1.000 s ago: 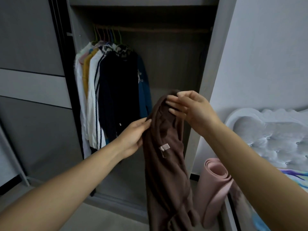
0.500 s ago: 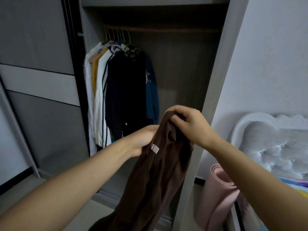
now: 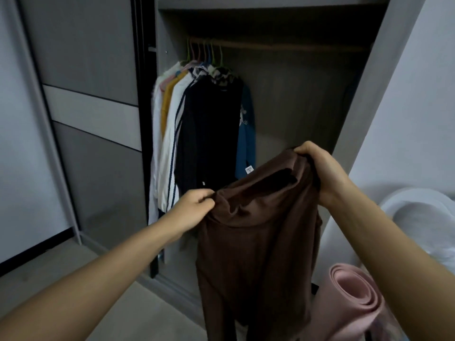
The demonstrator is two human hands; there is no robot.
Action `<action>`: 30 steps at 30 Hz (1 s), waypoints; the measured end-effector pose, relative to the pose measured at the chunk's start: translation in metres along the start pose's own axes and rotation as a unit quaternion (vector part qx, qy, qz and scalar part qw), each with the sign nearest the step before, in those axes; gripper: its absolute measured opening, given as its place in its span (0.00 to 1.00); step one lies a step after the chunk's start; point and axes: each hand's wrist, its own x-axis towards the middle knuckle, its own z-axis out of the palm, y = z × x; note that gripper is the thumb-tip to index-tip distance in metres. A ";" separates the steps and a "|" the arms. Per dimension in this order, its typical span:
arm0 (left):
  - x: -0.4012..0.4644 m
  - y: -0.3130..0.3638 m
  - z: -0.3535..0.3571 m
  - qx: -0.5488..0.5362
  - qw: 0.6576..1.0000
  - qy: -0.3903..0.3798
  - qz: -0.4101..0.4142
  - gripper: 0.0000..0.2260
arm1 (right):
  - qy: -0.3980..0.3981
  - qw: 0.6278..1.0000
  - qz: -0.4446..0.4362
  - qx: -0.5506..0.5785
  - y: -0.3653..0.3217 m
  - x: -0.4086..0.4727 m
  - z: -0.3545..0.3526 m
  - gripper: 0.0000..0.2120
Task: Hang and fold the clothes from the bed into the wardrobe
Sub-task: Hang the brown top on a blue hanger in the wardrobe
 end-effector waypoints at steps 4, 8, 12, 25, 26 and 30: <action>0.018 0.010 -0.006 -0.159 0.986 -0.012 -0.044 0.21 | -0.002 0.998 0.046 -0.035 0.012 0.012 -0.018 0.13; 0.034 0.019 0.015 -0.078 0.993 -0.081 -0.034 0.17 | 0.000 0.997 0.068 0.032 0.022 0.026 -0.014 0.12; 0.054 0.014 0.047 0.021 0.983 -0.168 0.071 0.20 | 0.008 0.996 0.082 0.029 0.025 0.046 -0.001 0.10; 0.227 -0.051 -0.057 0.055 0.951 -0.226 -0.204 0.06 | 0.189 0.980 0.014 0.058 0.042 0.143 0.009 0.11; 0.242 -0.045 -0.065 -0.037 0.947 -0.226 -0.227 0.06 | 0.203 0.978 0.008 0.053 0.043 0.151 0.011 0.12; 0.291 -0.023 -0.073 -0.297 0.897 -0.199 -0.259 0.06 | 0.264 0.964 -0.002 0.036 0.048 0.177 0.015 0.14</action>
